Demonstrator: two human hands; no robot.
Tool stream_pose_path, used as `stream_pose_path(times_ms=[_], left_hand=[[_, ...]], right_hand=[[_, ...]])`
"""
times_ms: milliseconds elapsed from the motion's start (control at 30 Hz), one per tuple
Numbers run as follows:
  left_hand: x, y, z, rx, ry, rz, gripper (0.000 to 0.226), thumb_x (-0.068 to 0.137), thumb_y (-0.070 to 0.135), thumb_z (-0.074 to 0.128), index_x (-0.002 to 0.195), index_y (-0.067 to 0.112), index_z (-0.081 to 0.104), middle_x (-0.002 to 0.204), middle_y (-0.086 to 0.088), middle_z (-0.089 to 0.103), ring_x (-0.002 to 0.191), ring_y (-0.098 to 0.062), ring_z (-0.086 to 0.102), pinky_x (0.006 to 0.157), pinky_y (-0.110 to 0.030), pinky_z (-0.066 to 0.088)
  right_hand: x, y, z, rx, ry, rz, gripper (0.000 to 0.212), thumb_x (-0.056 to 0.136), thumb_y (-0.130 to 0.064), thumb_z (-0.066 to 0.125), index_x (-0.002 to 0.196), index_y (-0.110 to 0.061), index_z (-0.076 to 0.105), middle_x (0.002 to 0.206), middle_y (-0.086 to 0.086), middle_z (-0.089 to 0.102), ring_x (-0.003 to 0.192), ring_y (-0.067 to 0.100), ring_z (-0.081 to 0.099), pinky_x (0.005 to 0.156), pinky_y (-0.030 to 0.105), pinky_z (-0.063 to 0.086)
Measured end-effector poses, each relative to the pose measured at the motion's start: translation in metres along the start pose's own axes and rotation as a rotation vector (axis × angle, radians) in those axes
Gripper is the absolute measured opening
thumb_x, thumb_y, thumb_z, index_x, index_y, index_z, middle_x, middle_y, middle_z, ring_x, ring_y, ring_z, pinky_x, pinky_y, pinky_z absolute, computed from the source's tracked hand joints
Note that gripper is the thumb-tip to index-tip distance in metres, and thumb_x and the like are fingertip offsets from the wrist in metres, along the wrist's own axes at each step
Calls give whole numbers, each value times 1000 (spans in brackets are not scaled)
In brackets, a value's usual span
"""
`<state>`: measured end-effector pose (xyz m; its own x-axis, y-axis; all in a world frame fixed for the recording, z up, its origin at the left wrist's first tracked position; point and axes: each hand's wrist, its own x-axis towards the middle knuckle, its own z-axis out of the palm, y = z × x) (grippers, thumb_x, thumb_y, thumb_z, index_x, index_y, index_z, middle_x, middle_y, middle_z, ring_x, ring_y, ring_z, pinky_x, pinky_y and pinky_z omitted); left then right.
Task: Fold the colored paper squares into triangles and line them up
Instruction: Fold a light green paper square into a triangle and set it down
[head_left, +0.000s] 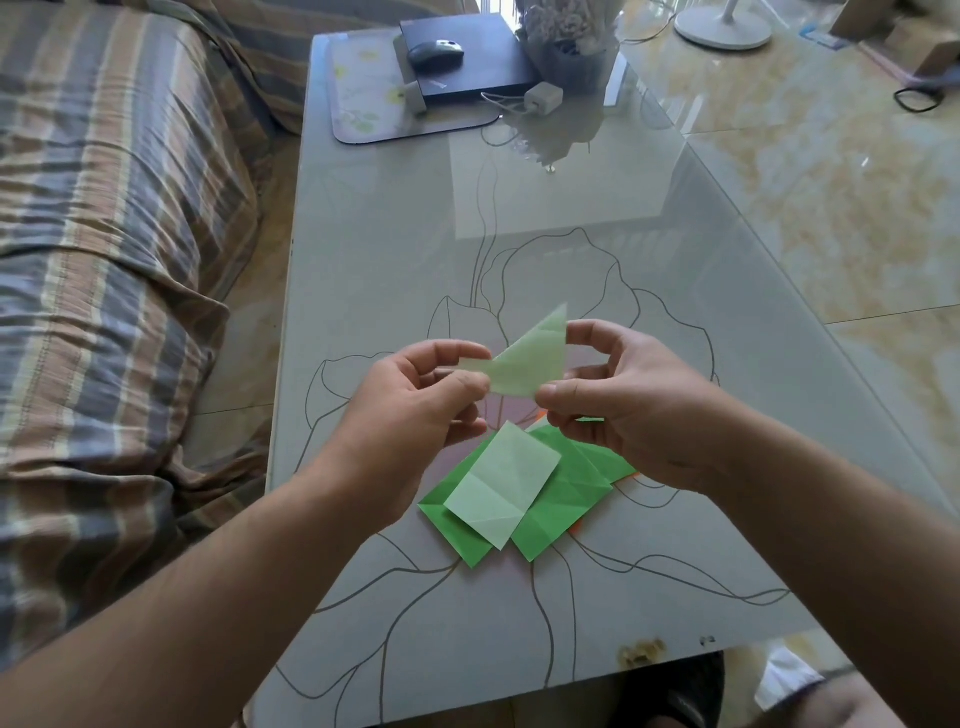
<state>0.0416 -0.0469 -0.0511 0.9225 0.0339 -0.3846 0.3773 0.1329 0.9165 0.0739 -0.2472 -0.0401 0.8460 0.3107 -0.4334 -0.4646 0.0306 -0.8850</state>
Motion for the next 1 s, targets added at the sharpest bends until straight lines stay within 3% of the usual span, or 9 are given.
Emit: stream_pose_path(times_ms=[133,200,333,533,733,1000], left_hand=[[-2,-2,8,-278,3,-50,36,86,10,74,121,13,63,82,-4,64,70,-14,61,76,-33,60],[-4,-6,14,-285,-33,-68,44,77,15,77,119,14,63,84,-2,69,75,-16,64,79,-34,59],[-4,-14,18,-263,13,-83,29,88,7,74,116,10,66,84,-4,70,76,-19,64,82,-35,57],[-1,-8,14,-335,78,-122,53,82,3,77,131,12,57,95,-12,70,73,-18,68,79,-34,60],[1,-1,8,-346,93,-102,53,78,4,78,124,21,59,88,-7,69,69,-15,68,78,-33,60],[2,3,3,-340,114,-97,39,88,3,73,123,18,62,88,-8,69,67,-14,68,74,-32,61]], right_hand=[[1,8,10,67,54,11,50,83,5,78,127,-14,62,83,12,70,66,19,63,76,38,51],[3,13,16,152,82,41,52,81,2,81,126,-16,62,87,12,71,64,18,61,73,35,51],[3,20,25,264,119,80,52,79,-1,83,124,-16,61,86,11,71,63,16,58,66,29,49],[3,19,24,234,152,42,49,82,4,79,122,-17,61,84,11,71,62,15,59,71,33,50],[2,15,22,233,149,30,48,83,6,78,121,-18,60,76,6,71,60,15,60,66,30,53],[3,13,22,239,151,31,49,82,8,77,122,-16,61,78,8,73,58,15,58,65,29,52]])
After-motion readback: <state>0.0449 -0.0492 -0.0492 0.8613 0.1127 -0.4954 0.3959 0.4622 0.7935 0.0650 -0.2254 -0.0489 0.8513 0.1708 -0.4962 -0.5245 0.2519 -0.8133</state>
